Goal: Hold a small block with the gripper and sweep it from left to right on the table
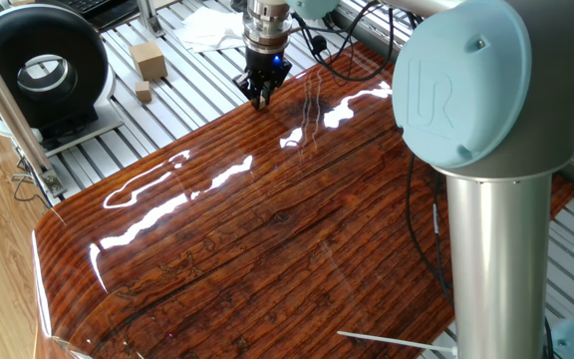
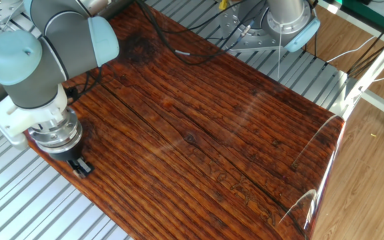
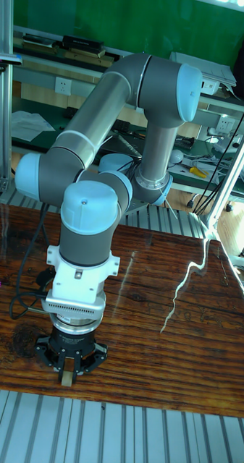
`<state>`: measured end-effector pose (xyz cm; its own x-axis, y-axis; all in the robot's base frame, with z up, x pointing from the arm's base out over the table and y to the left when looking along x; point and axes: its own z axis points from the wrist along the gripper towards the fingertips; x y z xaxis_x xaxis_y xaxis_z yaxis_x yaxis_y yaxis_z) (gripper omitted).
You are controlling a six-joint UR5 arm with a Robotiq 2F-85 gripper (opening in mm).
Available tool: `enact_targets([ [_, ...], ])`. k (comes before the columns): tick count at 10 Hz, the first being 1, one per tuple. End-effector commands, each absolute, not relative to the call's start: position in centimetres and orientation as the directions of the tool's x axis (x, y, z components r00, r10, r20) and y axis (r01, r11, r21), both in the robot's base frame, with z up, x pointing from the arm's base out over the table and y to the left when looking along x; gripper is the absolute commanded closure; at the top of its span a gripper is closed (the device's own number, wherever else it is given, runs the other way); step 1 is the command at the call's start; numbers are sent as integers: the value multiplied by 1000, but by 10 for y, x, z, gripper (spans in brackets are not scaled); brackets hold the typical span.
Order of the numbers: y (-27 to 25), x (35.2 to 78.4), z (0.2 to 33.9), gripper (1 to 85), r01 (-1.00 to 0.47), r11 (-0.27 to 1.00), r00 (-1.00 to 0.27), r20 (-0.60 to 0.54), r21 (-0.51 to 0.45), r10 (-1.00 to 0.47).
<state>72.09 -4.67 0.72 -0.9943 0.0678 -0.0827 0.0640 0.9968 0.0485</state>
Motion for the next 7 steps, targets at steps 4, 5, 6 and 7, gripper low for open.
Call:
enact_targets([
  [4,-51,721,8,847,18,999,-996,-83,36,21],
  [5,-51,721,8,847,17,999,-996,-85,33,20],
  [6,-49,722,8,847,17,999,-996,-88,44,21],
  [7,-46,725,9,847,15,998,-995,-100,55,21],
])
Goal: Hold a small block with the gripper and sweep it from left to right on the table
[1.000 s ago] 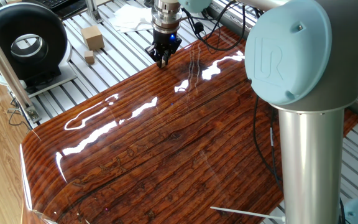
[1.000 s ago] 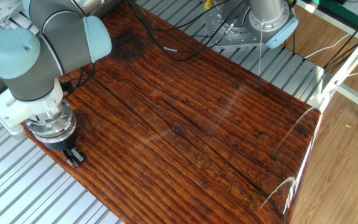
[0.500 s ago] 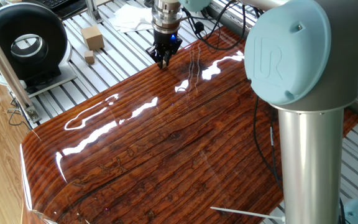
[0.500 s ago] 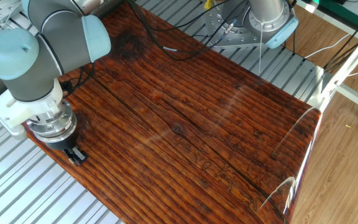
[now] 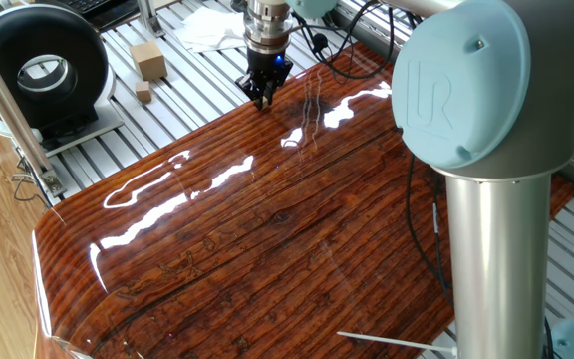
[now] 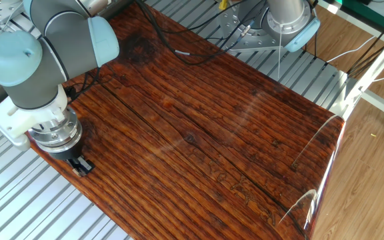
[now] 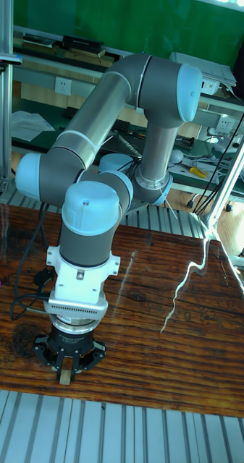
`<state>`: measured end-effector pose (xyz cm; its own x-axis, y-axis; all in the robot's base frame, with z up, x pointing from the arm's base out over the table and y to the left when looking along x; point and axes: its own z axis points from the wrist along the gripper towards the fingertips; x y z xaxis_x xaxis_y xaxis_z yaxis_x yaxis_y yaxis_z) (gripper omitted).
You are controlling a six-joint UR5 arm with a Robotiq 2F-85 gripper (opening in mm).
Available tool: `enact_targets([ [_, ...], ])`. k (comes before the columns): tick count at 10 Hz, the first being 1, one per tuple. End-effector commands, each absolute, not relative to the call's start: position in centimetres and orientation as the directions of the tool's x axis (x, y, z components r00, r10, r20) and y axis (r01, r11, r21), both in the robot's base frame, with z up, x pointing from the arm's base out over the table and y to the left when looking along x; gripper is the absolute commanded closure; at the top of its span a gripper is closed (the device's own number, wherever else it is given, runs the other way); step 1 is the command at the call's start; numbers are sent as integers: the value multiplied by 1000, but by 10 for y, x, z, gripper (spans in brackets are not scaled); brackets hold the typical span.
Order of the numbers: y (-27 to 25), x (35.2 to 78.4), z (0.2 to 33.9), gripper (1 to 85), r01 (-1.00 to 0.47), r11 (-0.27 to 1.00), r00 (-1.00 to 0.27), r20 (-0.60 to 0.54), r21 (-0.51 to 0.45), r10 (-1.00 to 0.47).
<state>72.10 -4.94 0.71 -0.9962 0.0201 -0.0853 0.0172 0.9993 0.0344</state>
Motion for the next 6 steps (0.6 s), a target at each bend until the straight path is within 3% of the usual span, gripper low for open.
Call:
enact_targets([
  [1,-41,727,9,847,15,997,-994,-106,72,23],
  [6,-45,725,9,847,9,998,-995,-99,59,15],
])
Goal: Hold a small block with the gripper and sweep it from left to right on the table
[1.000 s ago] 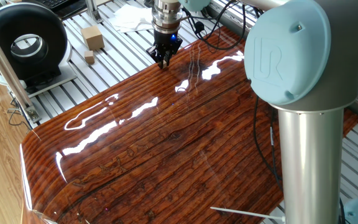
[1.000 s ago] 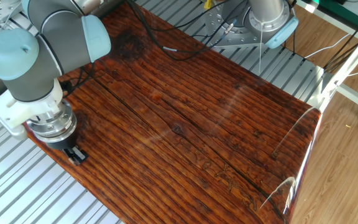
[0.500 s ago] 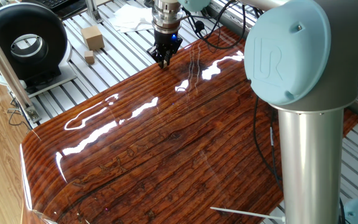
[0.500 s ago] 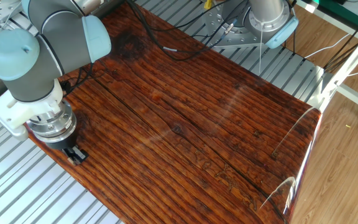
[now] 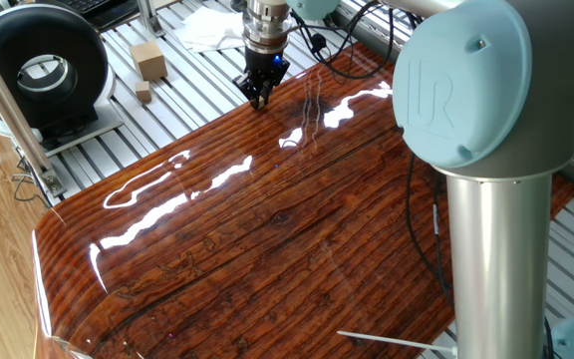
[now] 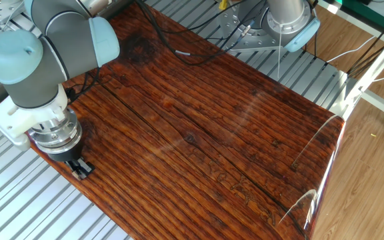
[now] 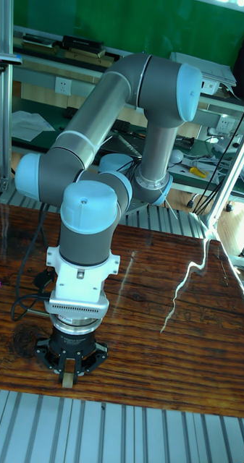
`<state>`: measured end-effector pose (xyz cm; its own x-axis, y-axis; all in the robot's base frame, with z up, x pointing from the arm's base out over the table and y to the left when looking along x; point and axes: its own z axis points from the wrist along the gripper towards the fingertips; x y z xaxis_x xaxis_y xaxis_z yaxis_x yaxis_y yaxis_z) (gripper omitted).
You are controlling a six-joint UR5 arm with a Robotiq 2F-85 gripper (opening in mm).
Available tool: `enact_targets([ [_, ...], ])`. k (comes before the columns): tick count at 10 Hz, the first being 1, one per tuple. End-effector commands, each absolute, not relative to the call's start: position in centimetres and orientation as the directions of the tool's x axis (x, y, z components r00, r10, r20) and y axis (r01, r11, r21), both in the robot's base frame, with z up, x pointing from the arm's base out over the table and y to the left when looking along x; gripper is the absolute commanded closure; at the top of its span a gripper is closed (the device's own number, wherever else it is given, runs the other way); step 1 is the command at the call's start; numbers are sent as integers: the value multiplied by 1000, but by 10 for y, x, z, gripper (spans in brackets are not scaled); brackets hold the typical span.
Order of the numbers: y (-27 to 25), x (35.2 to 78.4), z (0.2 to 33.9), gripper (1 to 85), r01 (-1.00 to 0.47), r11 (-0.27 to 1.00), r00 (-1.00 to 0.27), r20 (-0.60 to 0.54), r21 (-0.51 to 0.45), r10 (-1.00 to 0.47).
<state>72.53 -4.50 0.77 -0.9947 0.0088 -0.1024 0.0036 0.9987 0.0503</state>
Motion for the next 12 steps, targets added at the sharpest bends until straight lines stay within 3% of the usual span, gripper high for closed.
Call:
enact_targets([
  [1,-45,724,9,847,9,998,-995,-97,57,15],
  [12,-60,734,10,847,-28,1000,-990,-135,-6,-28],
])
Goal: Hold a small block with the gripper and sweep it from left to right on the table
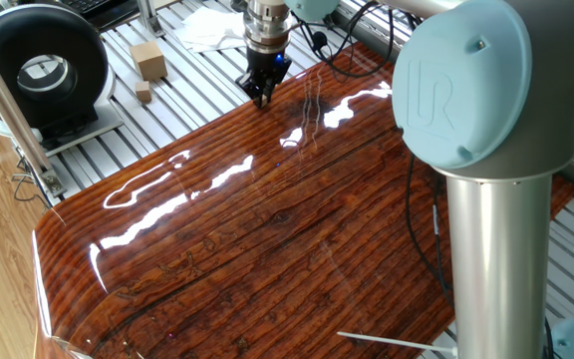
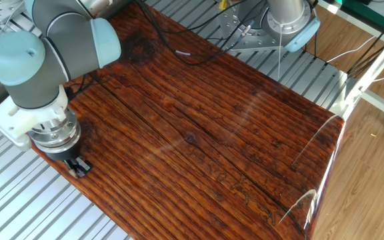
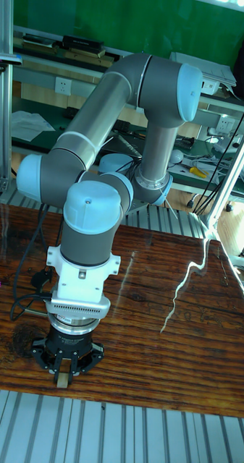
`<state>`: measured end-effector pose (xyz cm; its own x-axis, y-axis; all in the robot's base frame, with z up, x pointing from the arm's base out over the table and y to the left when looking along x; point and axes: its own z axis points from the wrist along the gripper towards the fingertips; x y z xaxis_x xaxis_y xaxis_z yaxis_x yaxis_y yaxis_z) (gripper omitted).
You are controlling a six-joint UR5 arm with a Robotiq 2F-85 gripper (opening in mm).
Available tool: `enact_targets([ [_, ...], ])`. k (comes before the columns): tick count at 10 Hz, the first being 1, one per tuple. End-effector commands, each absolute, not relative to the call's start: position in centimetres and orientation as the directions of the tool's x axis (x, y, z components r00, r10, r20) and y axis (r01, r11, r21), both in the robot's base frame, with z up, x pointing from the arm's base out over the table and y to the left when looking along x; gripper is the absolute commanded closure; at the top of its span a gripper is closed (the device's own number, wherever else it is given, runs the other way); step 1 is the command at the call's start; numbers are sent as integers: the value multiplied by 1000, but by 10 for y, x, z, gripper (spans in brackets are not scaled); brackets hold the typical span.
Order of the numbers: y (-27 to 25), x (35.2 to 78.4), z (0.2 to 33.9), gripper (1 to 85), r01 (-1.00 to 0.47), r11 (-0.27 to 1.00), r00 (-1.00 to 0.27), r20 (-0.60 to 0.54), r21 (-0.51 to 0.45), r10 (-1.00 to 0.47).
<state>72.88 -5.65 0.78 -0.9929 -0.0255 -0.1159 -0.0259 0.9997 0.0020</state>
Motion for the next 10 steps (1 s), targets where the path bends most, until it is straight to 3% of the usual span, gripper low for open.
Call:
enact_targets([
  [1,-60,732,9,847,-29,1000,-991,-129,-7,-30],
  [10,-33,714,9,847,-6,995,-998,-58,103,0],
])
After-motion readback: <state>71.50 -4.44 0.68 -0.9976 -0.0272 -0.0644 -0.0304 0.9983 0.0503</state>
